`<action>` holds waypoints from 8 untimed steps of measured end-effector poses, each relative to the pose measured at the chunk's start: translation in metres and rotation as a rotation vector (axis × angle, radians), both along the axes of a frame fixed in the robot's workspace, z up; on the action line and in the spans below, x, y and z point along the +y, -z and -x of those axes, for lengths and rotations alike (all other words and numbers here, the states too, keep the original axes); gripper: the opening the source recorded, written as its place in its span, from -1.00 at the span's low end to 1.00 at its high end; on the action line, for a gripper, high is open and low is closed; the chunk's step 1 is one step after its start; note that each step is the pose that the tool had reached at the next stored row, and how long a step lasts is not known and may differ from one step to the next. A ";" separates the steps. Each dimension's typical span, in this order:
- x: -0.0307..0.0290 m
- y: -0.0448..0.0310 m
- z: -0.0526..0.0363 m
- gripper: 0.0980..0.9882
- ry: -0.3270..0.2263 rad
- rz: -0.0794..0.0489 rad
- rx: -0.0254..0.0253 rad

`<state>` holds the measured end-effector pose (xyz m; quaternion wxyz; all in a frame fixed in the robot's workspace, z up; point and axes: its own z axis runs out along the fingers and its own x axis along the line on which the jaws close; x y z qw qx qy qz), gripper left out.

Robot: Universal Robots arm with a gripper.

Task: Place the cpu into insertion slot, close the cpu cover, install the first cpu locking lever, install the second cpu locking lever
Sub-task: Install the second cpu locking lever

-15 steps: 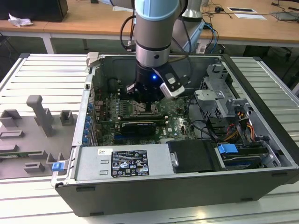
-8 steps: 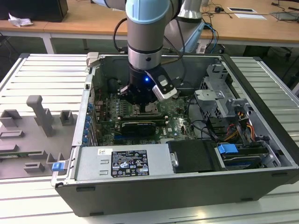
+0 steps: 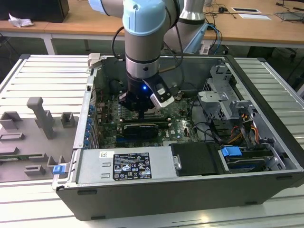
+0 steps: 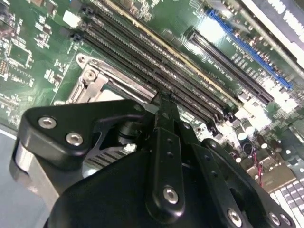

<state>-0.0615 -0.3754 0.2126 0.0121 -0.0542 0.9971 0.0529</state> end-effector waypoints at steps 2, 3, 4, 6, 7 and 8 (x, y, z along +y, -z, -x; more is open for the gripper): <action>-0.0040 0.0002 0.0002 -0.98 0.000 -0.030 -0.0001; -0.0062 0.0004 0.0004 -0.98 0.000 -0.039 -0.0001; -0.0086 0.0004 0.0009 -0.98 0.000 -0.044 -0.0001; -0.0132 0.0005 0.0033 -0.98 0.000 -0.056 -0.0001; -0.0141 0.0005 0.0050 -0.98 0.000 -0.062 -0.0001; -0.0155 0.0004 0.0072 -0.98 0.000 -0.076 -0.0002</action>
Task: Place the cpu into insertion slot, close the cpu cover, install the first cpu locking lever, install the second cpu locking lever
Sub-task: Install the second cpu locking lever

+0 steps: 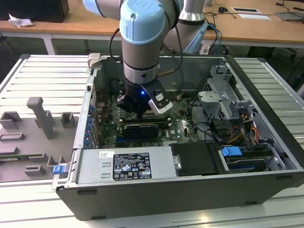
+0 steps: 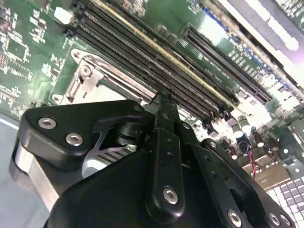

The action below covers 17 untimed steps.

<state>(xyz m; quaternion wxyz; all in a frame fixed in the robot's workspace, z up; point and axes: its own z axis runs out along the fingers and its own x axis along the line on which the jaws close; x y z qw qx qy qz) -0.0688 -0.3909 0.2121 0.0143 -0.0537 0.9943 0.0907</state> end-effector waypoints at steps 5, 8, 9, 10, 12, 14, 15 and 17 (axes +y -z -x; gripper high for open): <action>-0.0043 0.0007 0.0119 -0.98 0.000 -0.059 -0.0016; -0.0044 0.0036 0.0129 -0.98 0.000 -0.079 -0.0021; -0.0045 0.0060 0.0129 -0.98 0.000 -0.081 -0.0021; -0.0046 0.0090 0.0129 -0.98 0.000 -0.082 -0.0021; -0.0047 0.0113 0.0129 -0.98 0.000 -0.088 -0.0017; -0.0046 0.0130 0.0130 -0.98 0.000 -0.096 -0.0017; -0.0045 0.0141 0.0130 -0.98 0.000 -0.099 -0.0023; -0.0046 0.0156 0.0129 -0.98 0.000 -0.106 -0.0022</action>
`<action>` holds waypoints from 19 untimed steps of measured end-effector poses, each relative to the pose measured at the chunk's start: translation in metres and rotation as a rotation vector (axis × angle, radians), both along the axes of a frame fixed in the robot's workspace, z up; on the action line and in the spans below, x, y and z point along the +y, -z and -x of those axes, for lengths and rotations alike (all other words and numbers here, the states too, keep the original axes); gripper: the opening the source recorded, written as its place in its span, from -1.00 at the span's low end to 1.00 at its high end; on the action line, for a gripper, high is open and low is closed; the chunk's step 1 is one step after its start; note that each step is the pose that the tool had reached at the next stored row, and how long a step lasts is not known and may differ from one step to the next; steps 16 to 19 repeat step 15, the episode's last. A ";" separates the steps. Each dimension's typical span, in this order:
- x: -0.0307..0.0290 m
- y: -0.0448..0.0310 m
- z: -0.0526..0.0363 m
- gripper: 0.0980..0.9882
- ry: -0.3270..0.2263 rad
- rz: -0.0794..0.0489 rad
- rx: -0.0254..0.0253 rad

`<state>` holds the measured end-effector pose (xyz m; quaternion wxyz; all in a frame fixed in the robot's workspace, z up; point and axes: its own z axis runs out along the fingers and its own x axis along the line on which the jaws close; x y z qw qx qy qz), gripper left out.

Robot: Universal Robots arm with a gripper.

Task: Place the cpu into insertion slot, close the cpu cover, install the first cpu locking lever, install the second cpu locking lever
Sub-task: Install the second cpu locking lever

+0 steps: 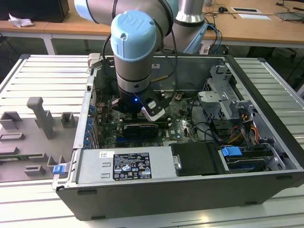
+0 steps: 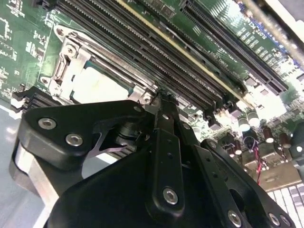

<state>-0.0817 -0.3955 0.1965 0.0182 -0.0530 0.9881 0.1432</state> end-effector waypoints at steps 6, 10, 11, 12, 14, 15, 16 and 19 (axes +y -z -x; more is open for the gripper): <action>-0.0007 -0.0122 0.0030 -0.98 0.000 -0.007 0.0001; -0.0006 -0.0171 0.0031 -0.98 0.000 -0.007 0.0001; -0.0006 -0.0171 0.0031 -0.98 0.000 -0.007 0.0000; -0.0006 -0.0173 0.0031 -0.98 0.000 -0.007 0.0001; -0.0007 -0.0173 0.0031 -0.98 0.000 -0.007 0.0001; -0.0006 -0.0173 0.0031 -0.98 0.000 -0.007 0.0001; -0.0006 -0.0173 0.0031 -0.98 0.000 -0.007 0.0001; -0.0006 -0.0173 0.0031 -0.98 0.000 -0.007 0.0001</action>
